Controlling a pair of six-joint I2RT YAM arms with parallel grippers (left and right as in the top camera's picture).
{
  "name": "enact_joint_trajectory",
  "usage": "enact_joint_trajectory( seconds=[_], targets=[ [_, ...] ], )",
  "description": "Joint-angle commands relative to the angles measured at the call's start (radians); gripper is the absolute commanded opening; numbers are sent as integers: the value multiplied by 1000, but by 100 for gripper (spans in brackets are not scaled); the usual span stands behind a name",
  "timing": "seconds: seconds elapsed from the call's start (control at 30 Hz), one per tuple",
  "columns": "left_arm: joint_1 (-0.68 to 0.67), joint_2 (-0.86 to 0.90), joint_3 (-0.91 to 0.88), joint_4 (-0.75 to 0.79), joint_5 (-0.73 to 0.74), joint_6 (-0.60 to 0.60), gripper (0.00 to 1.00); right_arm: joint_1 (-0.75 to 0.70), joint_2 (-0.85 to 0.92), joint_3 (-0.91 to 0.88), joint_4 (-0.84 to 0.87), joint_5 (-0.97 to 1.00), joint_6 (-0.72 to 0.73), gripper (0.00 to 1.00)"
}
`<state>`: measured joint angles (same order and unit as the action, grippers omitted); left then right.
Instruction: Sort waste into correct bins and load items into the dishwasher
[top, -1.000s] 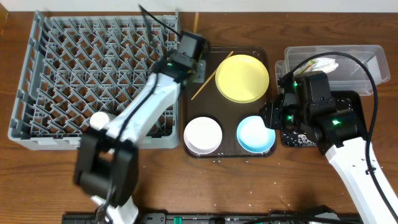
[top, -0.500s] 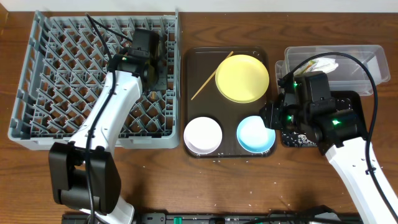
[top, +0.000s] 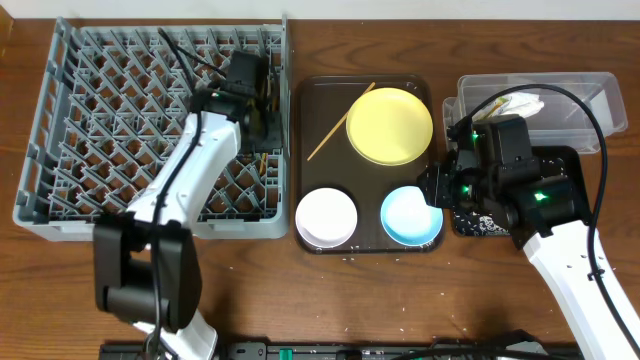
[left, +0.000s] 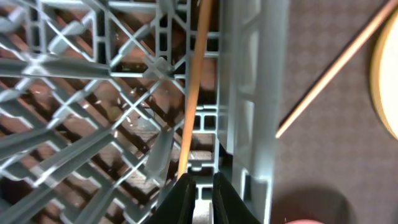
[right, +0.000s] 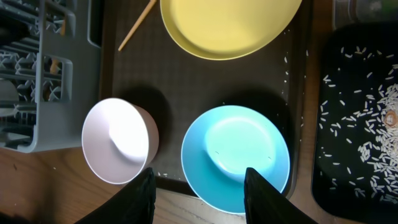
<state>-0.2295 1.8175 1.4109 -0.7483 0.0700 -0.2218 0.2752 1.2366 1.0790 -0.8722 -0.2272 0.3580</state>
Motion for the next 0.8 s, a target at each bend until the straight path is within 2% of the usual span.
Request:
enact_joint_trajectory(
  seconds=[0.0,0.1,0.27,0.37,0.47,0.6,0.77],
  targets=[
    [2,52,-15,5,-15,-47,12,1,0,5,-3,14,-3,43],
    [2,63,-14,-2,-8,-46,9,1,0,5,-4,14,-3,43],
    [1,-5,11,-22,47,-46,10,1,0,5,-8,14,-3,43],
    [-8,-76,21,-16,50,-46,17,1,0,5,-7,14,-3,44],
    [-31,-141,21,21,50,-32,28,1,0,5,-8,14,-3,45],
    [-108,-155,19,101,50,100,41,1,0,5,-19,14,-3,46],
    [-185,-61,10,191,50,232,44,1,0,5,-31,14,-3,46]
  ],
)
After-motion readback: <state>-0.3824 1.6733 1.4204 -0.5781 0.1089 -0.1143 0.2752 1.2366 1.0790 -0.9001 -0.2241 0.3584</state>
